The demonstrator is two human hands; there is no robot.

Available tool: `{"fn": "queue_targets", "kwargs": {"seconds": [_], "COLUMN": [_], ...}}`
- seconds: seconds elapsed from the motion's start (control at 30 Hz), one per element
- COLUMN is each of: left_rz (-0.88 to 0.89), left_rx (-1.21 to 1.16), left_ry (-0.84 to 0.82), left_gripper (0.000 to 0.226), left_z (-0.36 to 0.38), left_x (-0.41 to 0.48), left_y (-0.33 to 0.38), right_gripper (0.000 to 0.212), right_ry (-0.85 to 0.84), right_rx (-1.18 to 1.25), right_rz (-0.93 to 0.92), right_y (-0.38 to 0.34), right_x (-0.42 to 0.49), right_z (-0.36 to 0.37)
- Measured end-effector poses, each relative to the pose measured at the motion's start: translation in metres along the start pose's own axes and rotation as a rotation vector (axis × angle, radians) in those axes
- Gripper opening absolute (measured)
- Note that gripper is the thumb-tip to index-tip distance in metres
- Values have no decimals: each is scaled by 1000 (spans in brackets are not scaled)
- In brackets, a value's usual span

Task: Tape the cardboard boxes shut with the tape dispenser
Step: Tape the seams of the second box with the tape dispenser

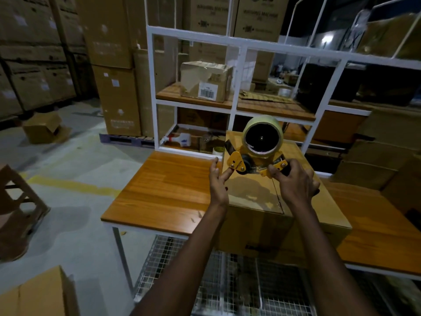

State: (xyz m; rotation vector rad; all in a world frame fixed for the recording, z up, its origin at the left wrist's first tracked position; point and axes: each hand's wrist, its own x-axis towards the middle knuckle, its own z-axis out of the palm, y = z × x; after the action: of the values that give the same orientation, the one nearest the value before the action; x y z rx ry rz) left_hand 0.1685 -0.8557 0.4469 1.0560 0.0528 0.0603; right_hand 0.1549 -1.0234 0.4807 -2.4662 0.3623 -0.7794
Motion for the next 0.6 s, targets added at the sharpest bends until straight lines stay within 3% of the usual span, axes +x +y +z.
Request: {"fn": "queue_targets", "kwargs": {"seconds": [0.2,0.37,0.43,0.6], "left_rz": [73,230,166,-212], "left_rx": [150,727,703,291], "left_ry": [-85,-182,-156,-152], "left_gripper": [45,29,33,34], "left_z": [-8,-27,-27,-8], "left_x": [-8,-17,-19,4], "left_y": [-14,-40,-36,-9], "right_gripper": [42,43,49,56], "right_ry": [22,50,46,42], "right_rx": [26,67,81,73], "right_rz": [37,34,30,-7], "right_y": [-2,3,4,4], "right_x": [3,14,17,15], "right_z": [-1,-7,-11,-20]}}
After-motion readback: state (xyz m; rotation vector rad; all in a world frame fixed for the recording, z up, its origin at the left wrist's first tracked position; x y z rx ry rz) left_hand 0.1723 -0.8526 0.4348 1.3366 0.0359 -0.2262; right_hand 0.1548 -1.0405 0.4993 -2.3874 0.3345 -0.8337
